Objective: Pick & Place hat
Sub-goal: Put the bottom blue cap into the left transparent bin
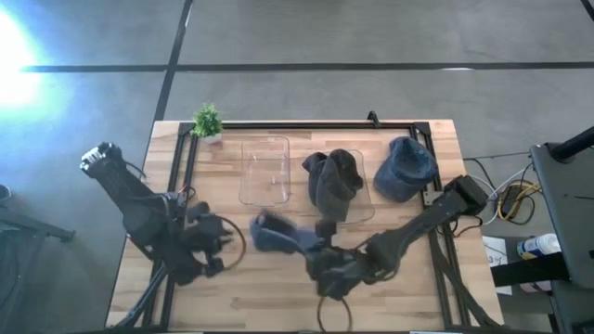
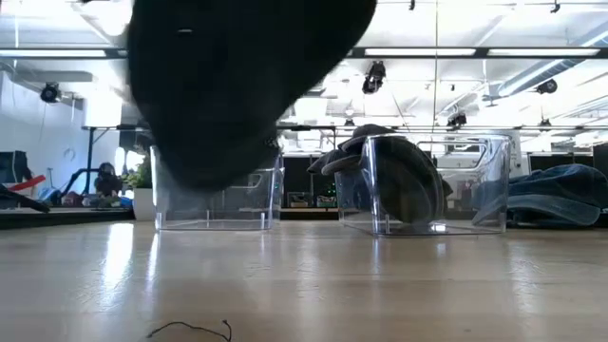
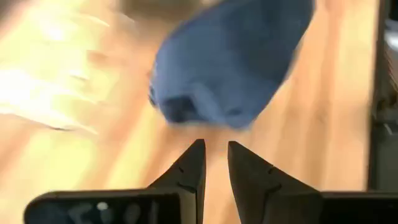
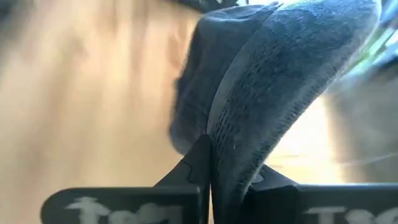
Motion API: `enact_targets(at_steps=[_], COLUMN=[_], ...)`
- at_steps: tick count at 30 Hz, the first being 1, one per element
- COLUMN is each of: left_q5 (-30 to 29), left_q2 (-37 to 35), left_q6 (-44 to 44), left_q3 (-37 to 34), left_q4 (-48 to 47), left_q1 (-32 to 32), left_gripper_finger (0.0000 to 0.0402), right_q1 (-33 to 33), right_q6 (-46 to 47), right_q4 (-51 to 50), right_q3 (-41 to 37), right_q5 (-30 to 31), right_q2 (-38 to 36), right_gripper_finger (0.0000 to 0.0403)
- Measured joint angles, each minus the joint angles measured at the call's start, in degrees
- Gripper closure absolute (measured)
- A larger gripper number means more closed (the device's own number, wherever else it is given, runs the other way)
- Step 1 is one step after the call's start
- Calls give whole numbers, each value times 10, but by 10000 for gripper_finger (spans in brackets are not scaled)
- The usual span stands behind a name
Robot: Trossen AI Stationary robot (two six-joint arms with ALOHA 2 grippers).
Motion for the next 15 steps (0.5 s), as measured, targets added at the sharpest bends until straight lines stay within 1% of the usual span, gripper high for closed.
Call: enact_targets(at_steps=[1,3,5,7,10,13,15], left_q5=[-25,-56,-64,-55,-11,67,85], left_q2=[-10,-27,-32,-30,-22,-13,-8], left_q6=[-11,-9,27,49,31,-12,-35], left_q3=[4,2,-12,-30,-68,-126,-171], left_q4=[-16,-12,14,42,69,126,185], left_q1=[-2,2,16,38,69,85,88], left_gripper_finger=[339,339,339,339,339,339,339], right_q1=[6,13,16,17,30,53,73], right_q6=[-72,-201,-297,-366,-422,-408,-395], right_q4=[-44,-107,-146,-158,-154,-152,-143], right_q3=[18,41,52,55,62,64,66], right_q5=[23,47,54,59,71,77,72], right_q2=[-1,12,33,56,87,112,126], right_gripper_finger=[389,389,389,389,389,389,389])
